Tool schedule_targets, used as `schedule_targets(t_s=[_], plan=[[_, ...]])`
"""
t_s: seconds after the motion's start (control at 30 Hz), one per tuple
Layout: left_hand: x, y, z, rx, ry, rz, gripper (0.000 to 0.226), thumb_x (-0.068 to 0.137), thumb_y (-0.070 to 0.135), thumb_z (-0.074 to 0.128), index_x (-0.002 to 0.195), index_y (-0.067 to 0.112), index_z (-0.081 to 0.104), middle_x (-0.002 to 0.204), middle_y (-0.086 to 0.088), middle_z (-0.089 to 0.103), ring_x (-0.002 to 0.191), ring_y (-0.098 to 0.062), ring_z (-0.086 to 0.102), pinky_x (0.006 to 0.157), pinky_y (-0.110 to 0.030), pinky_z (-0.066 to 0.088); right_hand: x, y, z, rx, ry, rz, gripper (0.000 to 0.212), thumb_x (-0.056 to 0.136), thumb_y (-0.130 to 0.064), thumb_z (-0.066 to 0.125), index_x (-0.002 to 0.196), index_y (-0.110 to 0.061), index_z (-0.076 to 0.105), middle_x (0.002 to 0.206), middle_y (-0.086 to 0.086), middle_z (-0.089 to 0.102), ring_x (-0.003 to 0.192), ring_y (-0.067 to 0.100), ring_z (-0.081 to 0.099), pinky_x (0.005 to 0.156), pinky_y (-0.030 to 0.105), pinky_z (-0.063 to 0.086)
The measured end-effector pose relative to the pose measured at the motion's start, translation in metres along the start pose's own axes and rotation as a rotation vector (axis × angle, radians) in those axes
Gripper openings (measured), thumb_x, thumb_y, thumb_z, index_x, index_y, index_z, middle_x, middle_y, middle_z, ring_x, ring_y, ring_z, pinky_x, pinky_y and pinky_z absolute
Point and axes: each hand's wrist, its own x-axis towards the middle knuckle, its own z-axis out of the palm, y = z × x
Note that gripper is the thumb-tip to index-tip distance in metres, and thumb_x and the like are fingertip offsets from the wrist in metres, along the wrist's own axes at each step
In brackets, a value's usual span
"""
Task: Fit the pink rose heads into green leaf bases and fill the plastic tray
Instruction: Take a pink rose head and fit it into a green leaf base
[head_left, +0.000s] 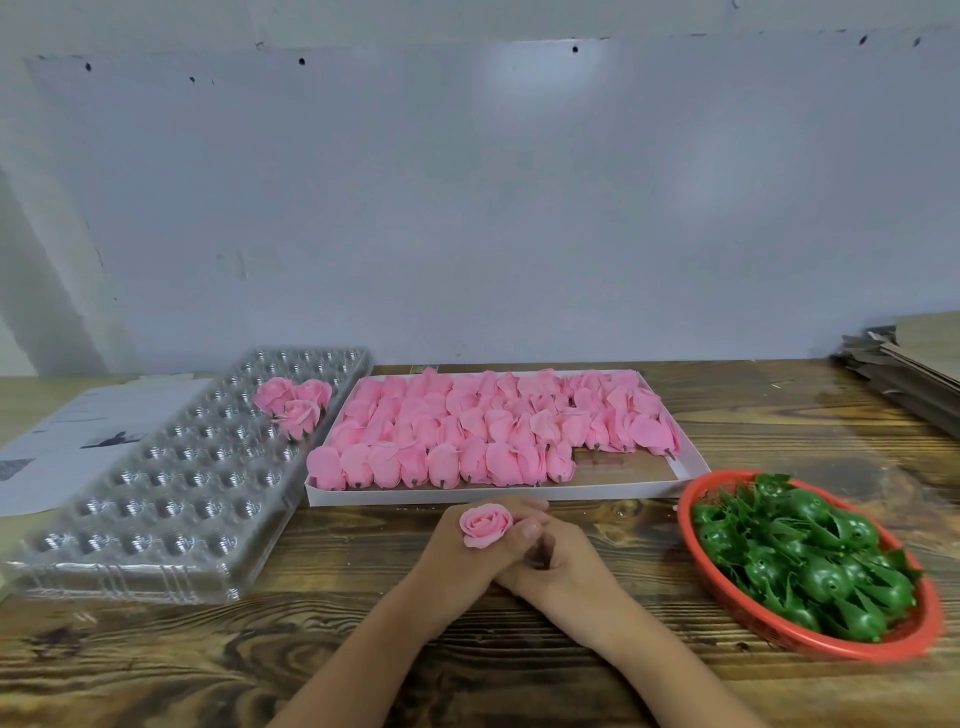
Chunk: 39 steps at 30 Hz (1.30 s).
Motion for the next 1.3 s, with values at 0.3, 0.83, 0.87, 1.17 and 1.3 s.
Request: schedule_targets(t_s=[0.3,0.83,0.87,1.17,1.3], plan=[[0.002,0.001,0.000,-0.138,-0.069,-0.055,0.021,0.077,0.054,0.072,0.084,0.035,0.079,0.122,0.018,0.070,0.114,-0.004,0.065,0.084,-0.020,0.055,-0.001,-0.003,0.000,-0.050,-0.059,0.010,0.018,0.080,-0.032,0.058,0.076,-0.043,0.072,0.073,-0.009,0.068,0.073,0.000,0.062,0.068,0.016,0.047],[0.000,-0.004,0.000,-0.098,-0.009,-0.096,0.022,0.095,0.050,0.059,0.106,0.042,0.077,0.104,0.010,0.077,0.104,-0.008,0.070,0.083,-0.018,0.054,-0.004,-0.007,-0.002,-0.286,-0.017,0.096,0.005,0.087,-0.020,0.068,0.087,-0.023,0.071,0.082,0.002,0.069,0.077,0.014,0.063,0.082,0.037,0.055],[0.000,-0.004,-0.001,-0.123,0.001,-0.093,0.024,0.094,0.050,0.059,0.106,0.040,0.078,0.103,0.008,0.077,0.103,-0.009,0.071,0.083,-0.018,0.054,-0.005,-0.011,-0.004,-0.351,-0.022,0.111,0.006,0.087,-0.019,0.069,0.092,-0.020,0.070,0.086,-0.001,0.070,0.080,0.010,0.064,0.085,0.037,0.054],[0.007,-0.015,0.000,-0.237,0.074,-0.139,0.039,0.082,0.065,0.059,0.104,0.039,0.079,0.116,0.011,0.075,0.114,-0.007,0.068,0.102,-0.031,0.051,-0.036,-0.096,-0.088,-0.863,0.212,0.148,0.008,0.086,-0.034,0.071,0.079,-0.033,0.066,0.072,-0.019,0.067,0.071,-0.007,0.061,0.061,0.015,0.042],[0.008,-0.010,-0.001,-0.364,0.111,-0.174,0.027,0.088,0.050,0.058,0.099,0.037,0.080,0.116,0.006,0.076,0.115,-0.010,0.068,0.101,-0.030,0.052,-0.038,-0.111,-0.150,-1.028,0.296,0.313,0.016,0.083,-0.025,0.075,0.072,-0.033,0.066,0.072,-0.016,0.067,0.072,-0.004,0.060,0.057,0.014,0.039]])
